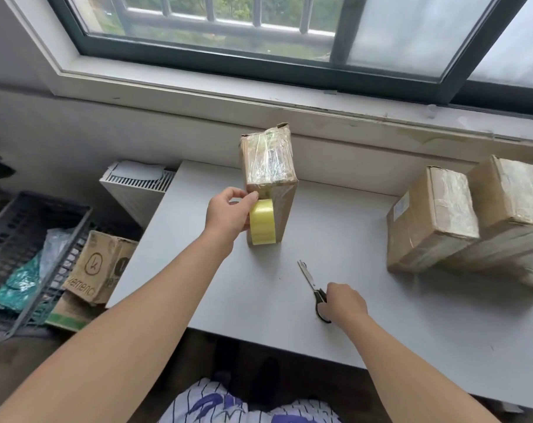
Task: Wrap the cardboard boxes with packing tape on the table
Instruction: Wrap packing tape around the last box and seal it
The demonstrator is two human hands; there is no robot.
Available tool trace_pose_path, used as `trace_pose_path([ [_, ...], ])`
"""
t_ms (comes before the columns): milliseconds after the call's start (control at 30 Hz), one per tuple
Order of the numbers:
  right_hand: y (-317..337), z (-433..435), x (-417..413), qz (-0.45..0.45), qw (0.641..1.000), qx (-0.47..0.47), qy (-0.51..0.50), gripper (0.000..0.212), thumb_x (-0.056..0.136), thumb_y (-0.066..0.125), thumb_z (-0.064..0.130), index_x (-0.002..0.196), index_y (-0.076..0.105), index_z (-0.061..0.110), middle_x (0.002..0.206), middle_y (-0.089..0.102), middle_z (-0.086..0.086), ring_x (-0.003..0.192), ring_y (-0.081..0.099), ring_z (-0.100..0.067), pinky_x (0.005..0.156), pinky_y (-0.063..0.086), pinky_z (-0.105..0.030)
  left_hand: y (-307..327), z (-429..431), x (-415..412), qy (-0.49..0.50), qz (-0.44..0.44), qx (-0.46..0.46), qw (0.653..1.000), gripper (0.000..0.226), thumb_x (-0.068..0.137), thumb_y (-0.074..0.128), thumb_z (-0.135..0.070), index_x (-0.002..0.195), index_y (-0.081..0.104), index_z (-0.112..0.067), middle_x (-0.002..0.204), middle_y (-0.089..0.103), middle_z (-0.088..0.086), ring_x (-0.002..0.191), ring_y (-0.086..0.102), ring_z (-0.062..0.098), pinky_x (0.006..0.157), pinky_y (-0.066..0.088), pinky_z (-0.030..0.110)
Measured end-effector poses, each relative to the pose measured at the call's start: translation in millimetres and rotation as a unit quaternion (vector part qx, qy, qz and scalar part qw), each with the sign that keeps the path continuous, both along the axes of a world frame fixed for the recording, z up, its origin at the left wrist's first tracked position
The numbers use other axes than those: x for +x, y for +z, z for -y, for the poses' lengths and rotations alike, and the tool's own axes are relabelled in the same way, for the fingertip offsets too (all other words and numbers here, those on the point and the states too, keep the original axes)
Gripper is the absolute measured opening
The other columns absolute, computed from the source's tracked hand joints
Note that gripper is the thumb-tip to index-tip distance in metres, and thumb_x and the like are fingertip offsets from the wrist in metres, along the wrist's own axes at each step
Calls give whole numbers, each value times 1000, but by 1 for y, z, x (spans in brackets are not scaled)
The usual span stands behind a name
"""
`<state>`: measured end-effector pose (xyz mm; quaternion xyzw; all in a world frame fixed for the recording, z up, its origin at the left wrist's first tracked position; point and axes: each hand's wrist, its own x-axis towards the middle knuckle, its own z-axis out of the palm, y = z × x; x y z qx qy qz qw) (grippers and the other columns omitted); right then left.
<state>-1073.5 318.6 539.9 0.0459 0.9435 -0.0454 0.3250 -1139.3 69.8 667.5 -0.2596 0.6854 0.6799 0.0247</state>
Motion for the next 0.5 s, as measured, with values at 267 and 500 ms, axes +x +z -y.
trace_pose_path([
  [267,-7,-3,2,-14,999,33,-12,7,89,59,22,90,54,18,81,51,2,83,54,-27,66,44,-28,-4,0,3,-16,-5,52,999,7,95,72,-17,98,73,-12,85,70,3,61,62,13,68,60,31],
  [500,-1,-25,-12,26,989,-104,-104,28,94,56,29,71,59,13,70,69,-1,66,58,-20,56,43,-25,-3,1,-4,-49,6,75,996,7,100,64,-11,103,70,-9,78,63,-1,53,57,6,68,59,32],
])
